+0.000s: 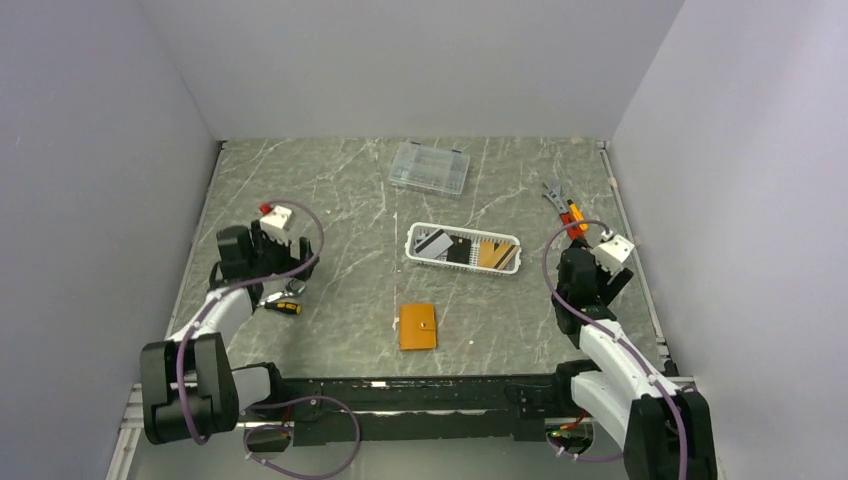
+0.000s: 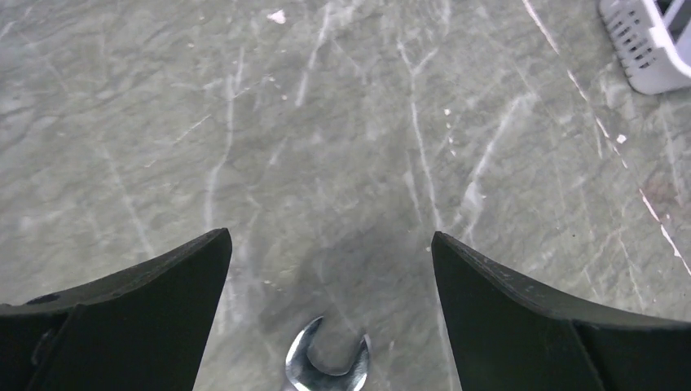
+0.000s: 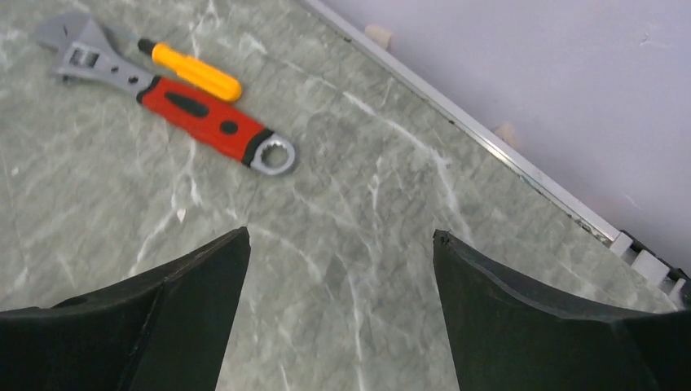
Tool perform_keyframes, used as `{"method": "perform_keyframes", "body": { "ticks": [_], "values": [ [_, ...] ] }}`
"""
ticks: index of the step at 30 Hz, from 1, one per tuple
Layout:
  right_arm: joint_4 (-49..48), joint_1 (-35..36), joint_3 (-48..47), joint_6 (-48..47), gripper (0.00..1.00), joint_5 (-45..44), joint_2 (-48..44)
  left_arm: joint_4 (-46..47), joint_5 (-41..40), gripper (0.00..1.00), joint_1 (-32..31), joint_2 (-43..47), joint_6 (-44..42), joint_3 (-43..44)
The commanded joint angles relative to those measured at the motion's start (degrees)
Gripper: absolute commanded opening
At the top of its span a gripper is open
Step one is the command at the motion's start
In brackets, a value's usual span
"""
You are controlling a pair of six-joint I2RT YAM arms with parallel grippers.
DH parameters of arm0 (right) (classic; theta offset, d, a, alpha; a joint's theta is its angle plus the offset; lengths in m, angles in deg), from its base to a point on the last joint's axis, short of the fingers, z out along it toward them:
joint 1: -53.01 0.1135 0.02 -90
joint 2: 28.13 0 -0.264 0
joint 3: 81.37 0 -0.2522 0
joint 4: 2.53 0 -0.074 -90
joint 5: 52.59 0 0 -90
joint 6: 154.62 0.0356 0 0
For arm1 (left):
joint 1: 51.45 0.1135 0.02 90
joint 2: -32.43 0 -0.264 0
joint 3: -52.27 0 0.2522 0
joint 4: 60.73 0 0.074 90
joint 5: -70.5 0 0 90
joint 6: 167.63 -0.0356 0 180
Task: Put the credit cards into the card holder
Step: Reset both arms
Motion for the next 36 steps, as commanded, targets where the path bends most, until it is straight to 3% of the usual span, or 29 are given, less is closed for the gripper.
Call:
{"method": "perform_keyframes", "body": {
  "ticks": [1,4,10,12,13,14,19,26,28,33,35,36],
  "values": [
    [-19.35,-2.09,1.93,-0.68,0.86,-4.76,4.11,30.43,4.17,0.99,-0.20,3.96,5.02,-12.29],
    [-26.33,-2.83,3.22,-0.17,0.85,-4.58,8.81,40.71,4.62,1.00,-0.20,3.22,5.57,-16.60],
    [-40.02,-3.50,5.47,-1.72,0.85,-2.76,16.71,39.59,4.36,0.99,-0.38,3.81,4.01,-16.63],
    [-43.86,-3.74,5.74,-3.09,0.86,-1.57,18.33,44.15,2.48,0.99,-0.42,4.32,2.77,-18.85],
    [-44.87,-3.83,5.67,-3.50,0.96,-1.38,19.05,47.81,1.11,0.99,-0.38,4.12,2.15,-20.42],
    [-45.72,-3.82,5.61,-3.07,0.99,-1.88,19.78,50.40,0.34,0.99,-0.42,3.49,2.79,-21.11],
    [-57.28,-3.94,7.24,-5.02,1.00,0.45,25.95,60.65,1.84,1.00,-0.38,-2.91,3.76,-22.16],
    [-49.11,-3.99,-0.72,-11.74,1.00,13.78,31.42,45.39,-4.89,0.99,-0.64,-7.47,5.85,-11.88],
    [-47.25,-3.91,-3.34,-14.17,1.00,17.05,33.60,46.10,-6.02,0.99,-1.32,-6.84,5.45,-12.87],
    [-50.96,-6.14,-0.18,-13.57,1.00,24.31,32.28,46.51,-6.04,0.99,-1.32,-6.91,5.81,-12.88],
    [-67.57,-6.57,6.08,-15.32,1.00,25.07,35.44,46.78,-6.10,0.99,-1.34,-6.70,5.74,-13.18],
    [-62.63,-6.65,6.21,-13.58,1.00,25.22,32.78,47.01,-6.06,0.99,-1.34,-6.58,5.77,-13.37]
  ]
}}
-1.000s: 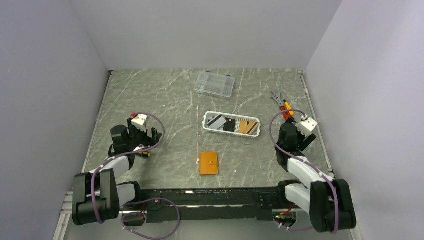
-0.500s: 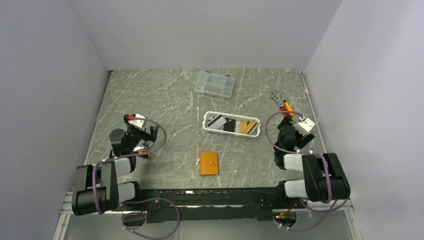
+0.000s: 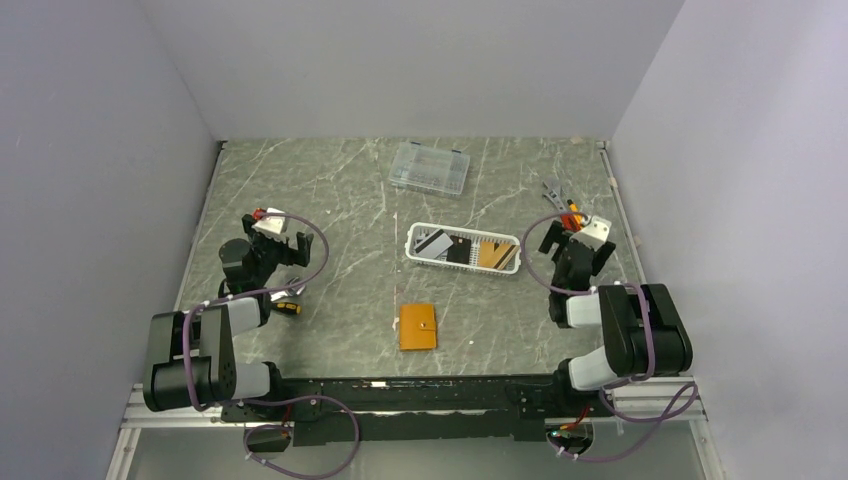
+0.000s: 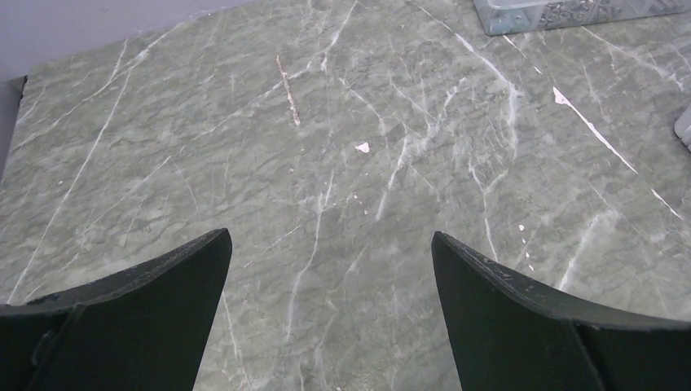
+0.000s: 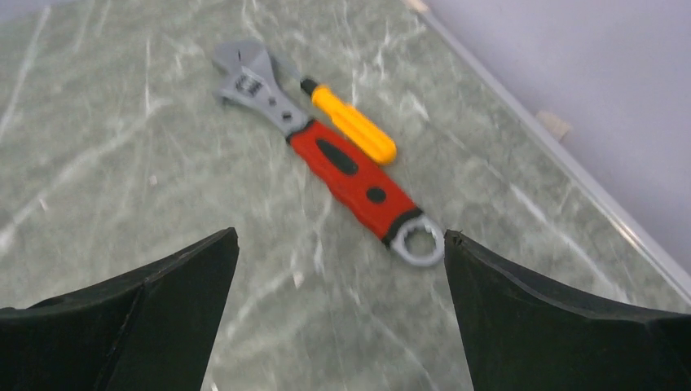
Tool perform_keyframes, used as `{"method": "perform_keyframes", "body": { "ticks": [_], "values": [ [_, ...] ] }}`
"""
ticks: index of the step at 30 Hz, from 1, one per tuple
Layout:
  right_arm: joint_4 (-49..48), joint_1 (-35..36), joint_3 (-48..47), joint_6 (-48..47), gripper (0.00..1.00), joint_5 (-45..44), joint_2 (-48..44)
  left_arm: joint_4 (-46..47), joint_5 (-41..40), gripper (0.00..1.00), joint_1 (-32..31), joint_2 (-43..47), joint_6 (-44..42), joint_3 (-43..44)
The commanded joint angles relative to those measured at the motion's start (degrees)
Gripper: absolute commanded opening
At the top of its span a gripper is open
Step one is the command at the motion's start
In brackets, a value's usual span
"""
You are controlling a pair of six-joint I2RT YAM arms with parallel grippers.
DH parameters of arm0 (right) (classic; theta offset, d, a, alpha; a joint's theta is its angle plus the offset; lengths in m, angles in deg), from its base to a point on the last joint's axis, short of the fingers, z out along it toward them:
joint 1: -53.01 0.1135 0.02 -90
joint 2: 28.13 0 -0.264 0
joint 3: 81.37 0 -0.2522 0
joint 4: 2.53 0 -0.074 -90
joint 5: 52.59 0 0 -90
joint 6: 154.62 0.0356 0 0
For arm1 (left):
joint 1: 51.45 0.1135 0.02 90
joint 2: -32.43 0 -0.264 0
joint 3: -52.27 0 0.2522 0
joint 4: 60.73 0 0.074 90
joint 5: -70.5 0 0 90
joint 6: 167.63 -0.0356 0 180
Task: Put the credit cards into the card holder
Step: Reset both arms
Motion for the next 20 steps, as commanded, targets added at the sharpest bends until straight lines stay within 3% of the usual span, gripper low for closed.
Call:
{"method": "perform_keyframes", "body": {
  "ticks": [1,2,3,5,7,8,16,20],
  "values": [
    [-8.62,-1.11,4.54,-0.39,1.00,5.15,0.04,0.85,-0.79,0.99,-0.14,0.72,1.23,0.04],
    [-12.70,-1.02,4.06,-2.32,1.00,4.89,1.59,0.82,-0.75,0.99,-0.18,0.64,1.28,0.12],
    [-8.05,-0.64,2.33,-1.61,1.00,4.56,0.29,0.94,-0.75,1.00,-0.18,0.69,1.25,0.16],
    [-11.32,-0.60,3.85,-2.55,1.00,4.67,1.28,0.87,-0.75,0.99,-0.19,0.67,1.27,0.12],
    [-5.94,-0.60,2.56,-1.13,1.00,4.83,-0.06,0.87,-0.71,0.99,-0.19,0.71,1.26,0.08],
    [-9.22,-0.58,3.24,-2.30,1.00,4.58,0.80,0.96,-0.75,0.99,-0.19,0.79,1.25,0.04],
    [-7.53,-0.57,2.82,-1.81,1.00,4.57,0.49,-1.83,-1.30,0.99,-0.26,-0.24,1.12,2.01],
    [-7.49,-0.57,2.85,-1.90,1.00,4.55,0.43,-19.30,-5.05,0.99,-0.49,-5.29,2.46,13.32]
  ]
}}
